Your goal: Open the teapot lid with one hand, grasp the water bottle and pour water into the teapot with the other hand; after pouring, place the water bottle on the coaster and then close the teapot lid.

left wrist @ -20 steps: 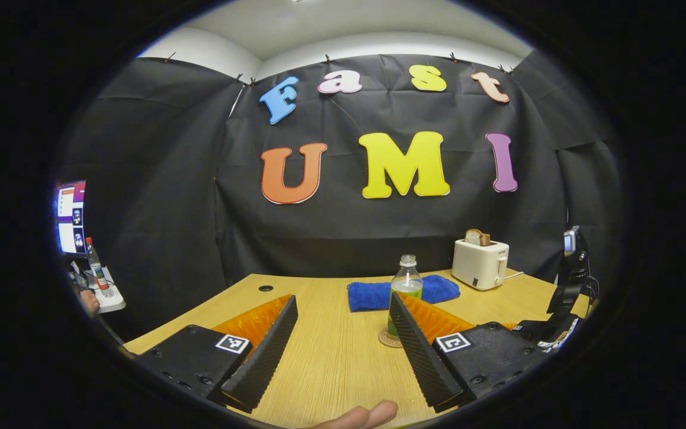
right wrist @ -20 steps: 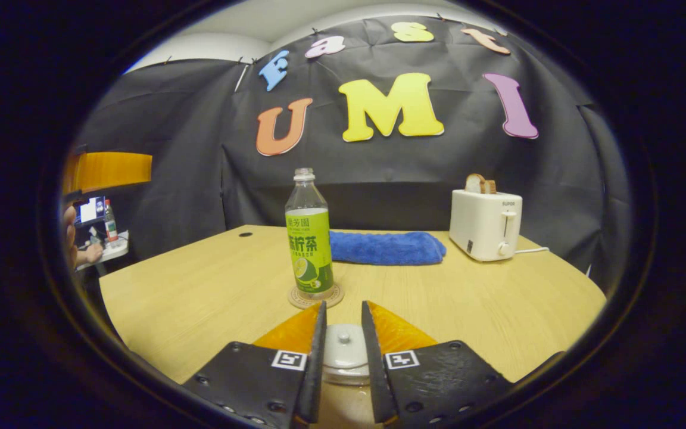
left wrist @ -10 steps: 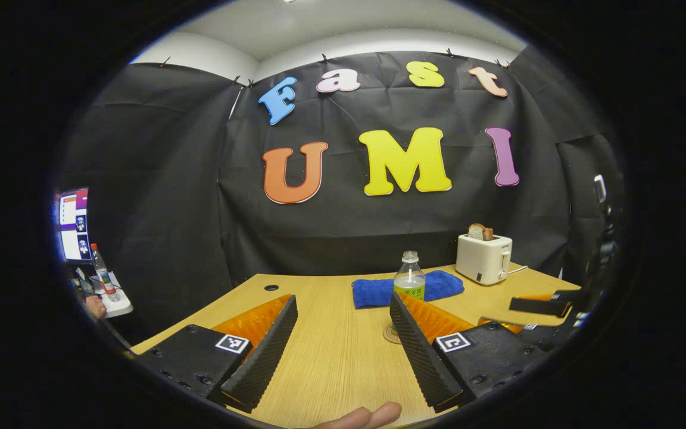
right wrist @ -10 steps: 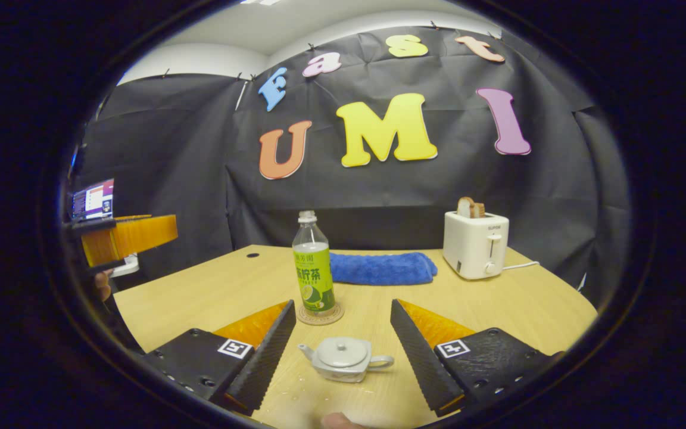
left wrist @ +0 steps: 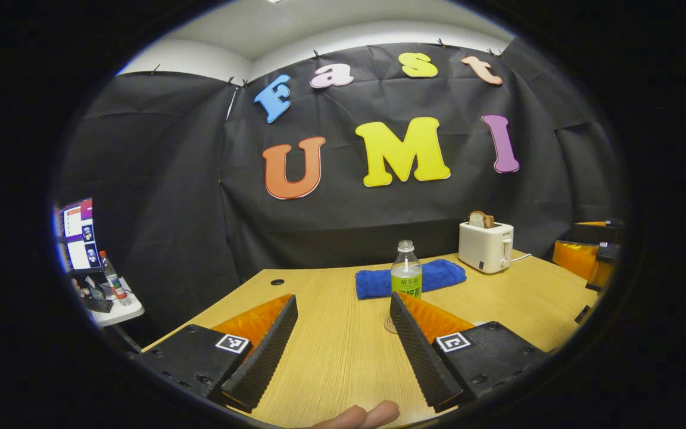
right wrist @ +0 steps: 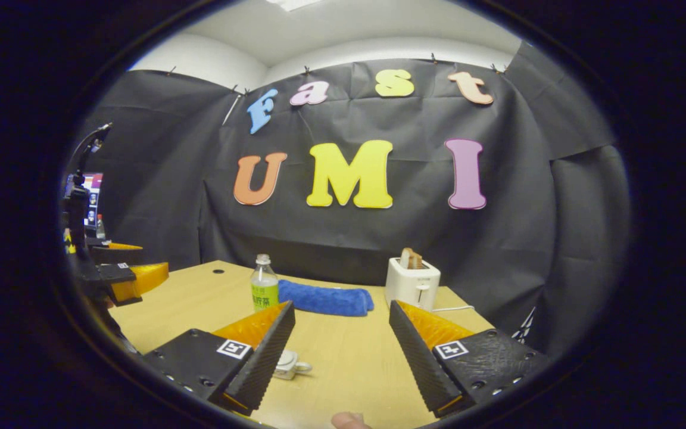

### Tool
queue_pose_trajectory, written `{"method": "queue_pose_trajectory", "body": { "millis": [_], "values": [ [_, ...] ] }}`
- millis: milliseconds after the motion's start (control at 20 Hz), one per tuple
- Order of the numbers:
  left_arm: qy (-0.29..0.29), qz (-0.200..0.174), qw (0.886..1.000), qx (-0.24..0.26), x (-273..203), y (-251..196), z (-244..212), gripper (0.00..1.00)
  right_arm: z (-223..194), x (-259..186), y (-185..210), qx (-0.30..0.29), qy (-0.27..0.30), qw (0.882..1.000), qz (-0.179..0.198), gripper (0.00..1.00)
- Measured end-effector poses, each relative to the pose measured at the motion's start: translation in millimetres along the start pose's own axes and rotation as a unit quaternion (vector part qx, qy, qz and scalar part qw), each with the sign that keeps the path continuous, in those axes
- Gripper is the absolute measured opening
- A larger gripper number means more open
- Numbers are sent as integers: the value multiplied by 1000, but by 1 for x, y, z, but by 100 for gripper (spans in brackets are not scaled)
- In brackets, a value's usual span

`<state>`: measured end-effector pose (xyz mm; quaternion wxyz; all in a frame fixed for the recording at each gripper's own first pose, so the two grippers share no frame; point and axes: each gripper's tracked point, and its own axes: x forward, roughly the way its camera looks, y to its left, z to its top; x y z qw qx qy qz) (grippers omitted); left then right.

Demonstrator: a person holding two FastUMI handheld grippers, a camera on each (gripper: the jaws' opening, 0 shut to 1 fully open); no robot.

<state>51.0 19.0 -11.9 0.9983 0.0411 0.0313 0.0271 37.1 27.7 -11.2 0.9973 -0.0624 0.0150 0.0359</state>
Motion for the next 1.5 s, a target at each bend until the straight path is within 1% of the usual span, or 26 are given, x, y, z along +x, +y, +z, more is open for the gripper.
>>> {"method": "queue_pose_trajectory", "body": {
  "millis": [150,200,300,350,400,500,550,650,700,750,800,850,950,1000,1050,1100,1150,1200,1250,1300,1450,1500],
  "values": [
    [0,-5,1000,1,-5,-9,2,98,0,-12,-26,1,-11,1000,-18,95],
    [-1,-8,1000,3,-7,-13,3,98,-1,-14,-30,7,-15,1000,-18,95],
    [-7,-1,1000,3,-9,-14,7,98,-1,-18,-31,24,-28,999,-2,95],
    [-10,5,1000,-2,-10,-12,10,97,-3,-16,-33,29,-27,999,-1,95],
    [-14,8,1000,-15,-11,-11,12,95,-6,-16,-38,30,-23,999,-5,97],
    [-19,1,999,-37,-13,-17,15,95,-4,-17,-39,27,-28,999,-3,94],
    [-24,-3,999,-39,-13,-19,17,95,-5,-17,-37,26,-27,999,1,95],
    [-33,3,999,-32,-14,-14,20,95,-6,-17,-40,30,-21,999,-1,97],
    [-33,5,999,-29,-14,-12,20,94,-8,-16,-40,32,-19,999,1,94],
    [-34,4,999,-31,-13,-13,20,94,-8,-17,-38,33,-17,999,3,97],
    [-35,4,999,-33,-13,-13,20,94,-7,-17,-38,33,-16,999,4,97],
    [-35,4,999,-35,-13,-12,20,94,-7,-18,-40,31,-17,999,2,94],
    [-38,3,999,-36,-13,-11,22,94,-4,-20,-42,26,-21,999,-3,94],
    [-38,4,999,-35,-12,-10,22,95,-3,-20,-42,25,-23,999,-3,96],
    [-39,5,999,-36,-13,-9,22,95,-4,-20,-40,26,-22,999,-2,95],
    [-40,5,999,-36,-13,-10,23,94,-5,-20,-40,26,-21,999,0,97],
    [-42,5,999,-35,-14,-10,24,95,-5,-20,-38,26,-21,999,2,97],
    [-43,4,998,-35,-14,-11,23,94,-5,-20,-38,27,-18,999,4,95],
    [-45,1,998,-34,-14,-12,24,94,-6,-20,-36,29,-16,999,7,97],
    [-46,-3,998,-31,-15,-14,26,95,-6,-20,-37,28,-16,999,6,95],
    [-47,-5,999,-25,-14,-17,25,94,-4,-21,-40,26,-19,999,0,95],
    [-48,-6,999,-25,-15,-18,25,94,-4,-21,-41,26,-19,999,0,94]
  ]
}}
